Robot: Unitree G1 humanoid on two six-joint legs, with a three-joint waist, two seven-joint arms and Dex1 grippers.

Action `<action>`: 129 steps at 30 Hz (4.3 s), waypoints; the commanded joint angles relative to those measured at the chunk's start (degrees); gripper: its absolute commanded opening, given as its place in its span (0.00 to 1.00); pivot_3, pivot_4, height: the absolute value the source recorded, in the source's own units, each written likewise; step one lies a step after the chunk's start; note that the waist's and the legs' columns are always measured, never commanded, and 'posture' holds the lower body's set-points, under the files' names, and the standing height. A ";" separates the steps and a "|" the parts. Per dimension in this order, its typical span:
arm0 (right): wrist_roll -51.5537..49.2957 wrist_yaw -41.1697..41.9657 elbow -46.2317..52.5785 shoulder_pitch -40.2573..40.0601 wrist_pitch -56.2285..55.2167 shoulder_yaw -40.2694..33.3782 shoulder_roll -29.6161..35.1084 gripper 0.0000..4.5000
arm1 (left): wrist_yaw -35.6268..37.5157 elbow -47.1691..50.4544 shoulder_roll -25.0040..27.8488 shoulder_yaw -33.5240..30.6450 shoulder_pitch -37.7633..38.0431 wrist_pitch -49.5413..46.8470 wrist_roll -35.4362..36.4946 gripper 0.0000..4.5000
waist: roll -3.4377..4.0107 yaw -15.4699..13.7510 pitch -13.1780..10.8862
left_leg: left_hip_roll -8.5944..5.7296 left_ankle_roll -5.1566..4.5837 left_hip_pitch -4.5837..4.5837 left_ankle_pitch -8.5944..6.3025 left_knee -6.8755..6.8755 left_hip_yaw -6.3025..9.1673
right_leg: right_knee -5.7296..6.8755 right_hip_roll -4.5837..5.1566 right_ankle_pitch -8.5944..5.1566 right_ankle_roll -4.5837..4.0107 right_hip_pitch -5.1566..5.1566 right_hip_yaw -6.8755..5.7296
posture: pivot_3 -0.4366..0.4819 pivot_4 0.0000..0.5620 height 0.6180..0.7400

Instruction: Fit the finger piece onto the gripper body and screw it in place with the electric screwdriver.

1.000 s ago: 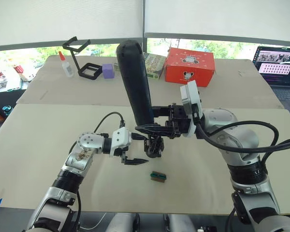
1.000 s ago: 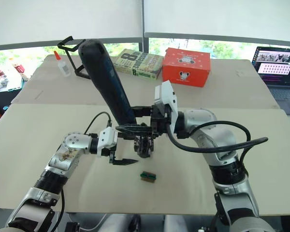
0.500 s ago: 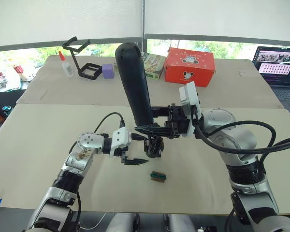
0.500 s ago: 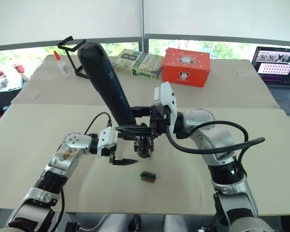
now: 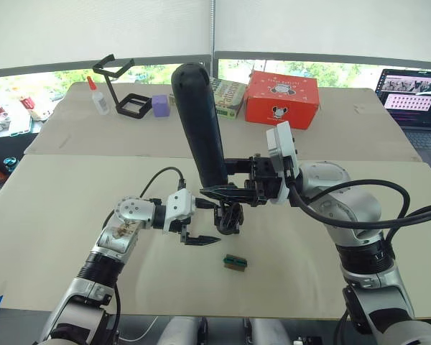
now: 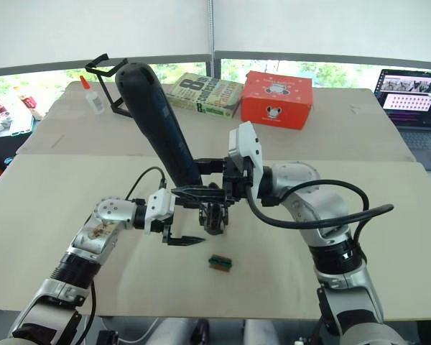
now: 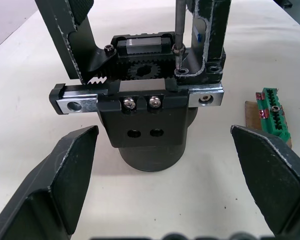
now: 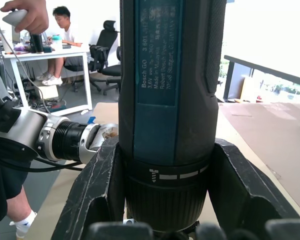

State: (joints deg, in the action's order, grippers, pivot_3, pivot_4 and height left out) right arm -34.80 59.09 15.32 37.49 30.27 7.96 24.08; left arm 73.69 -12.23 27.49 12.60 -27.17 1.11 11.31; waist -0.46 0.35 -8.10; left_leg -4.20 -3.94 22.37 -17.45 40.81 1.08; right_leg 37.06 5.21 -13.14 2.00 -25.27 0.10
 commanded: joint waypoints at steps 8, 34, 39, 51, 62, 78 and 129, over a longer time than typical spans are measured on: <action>-2.04 -0.21 2.75 1.40 -0.23 -1.51 -0.27 0.42 | 0.06 0.29 -0.23 0.04 -1.47 0.71 0.24 1.00 | 0.00 0.00 0.00 | 0.00 0.00 0.00 0.00 0.00 0.00 | 0.00 0.00 0.00 0.00 0.00 0.00 | 0.48 0.27 1.00; -0.67 0.30 2.49 -0.11 -1.52 -0.74 -0.37 0.42 | 0.05 1.18 -0.29 0.24 -1.03 0.39 0.26 1.00 | 0.00 -0.01 0.00 | 0.00 0.00 0.00 0.00 0.00 0.00 | 0.00 0.00 0.00 0.00 0.00 0.00 | 0.48 0.27 1.00; 0.12 1.06 2.10 -0.48 -2.04 -0.67 0.34 0.42 | -0.06 1.07 -0.49 0.43 -0.94 0.46 0.14 1.00 | 0.00 -0.01 0.00 | 0.00 0.00 0.00 0.00 0.00 0.01 | 0.00 0.00 0.00 0.00 0.00 0.00 | 0.48 0.27 1.00; -0.03 0.60 2.11 -0.54 -1.07 -1.05 1.01 0.42 | -0.59 -4.24 -2.74 1.53 -2.95 1.34 -1.04 1.00 | 0.00 -0.15 0.00 | -0.01 0.00 -0.01 0.00 0.01 0.01 | 0.00 0.00 0.00 0.00 0.03 -0.01 | 0.48 0.27 1.00; 1.24 0.33 0.86 -1.27 -1.91 -0.47 1.10 0.42 | -2.89 -10.97 -7.74 1.73 -5.68 2.47 -2.16 1.00 | -0.01 -0.19 0.00 | -0.04 0.00 -0.01 0.00 0.02 0.01 | 0.00 0.01 0.00 0.00 0.03 -0.03 | 0.48 0.27 1.00; 2.25 0.40 -2.03 -4.10 -1.79 0.43 2.77 0.42 | -1.44 -17.22 -8.76 2.44 -7.08 8.30 -3.90 0.63 | -0.03 -0.27 0.02 | -0.04 0.00 -0.14 0.00 0.04 0.02 | -0.08 0.04 0.00 0.00 0.16 -0.02 | 0.48 0.27 1.00; 4.69 0.55 -4.66 -4.67 -3.39 2.34 4.63 0.42 | -0.18 -18.55 -8.47 2.06 -8.01 8.44 -3.07 0.63 | -0.37 -0.87 0.42 | 0.00 0.01 -0.42 0.00 0.00 0.04 | -0.24 0.20 0.00 0.00 0.35 0.08 | 0.48 0.27 1.00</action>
State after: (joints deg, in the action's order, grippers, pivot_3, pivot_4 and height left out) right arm -33.01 60.57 12.95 34.60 25.39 9.53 26.94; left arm 73.28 -31.56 17.90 15.55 -35.01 9.36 8.32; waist -0.83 -0.52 -7.67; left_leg -4.20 -3.93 21.96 -17.45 40.81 1.12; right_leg 36.82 5.41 -13.14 2.00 -24.91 0.18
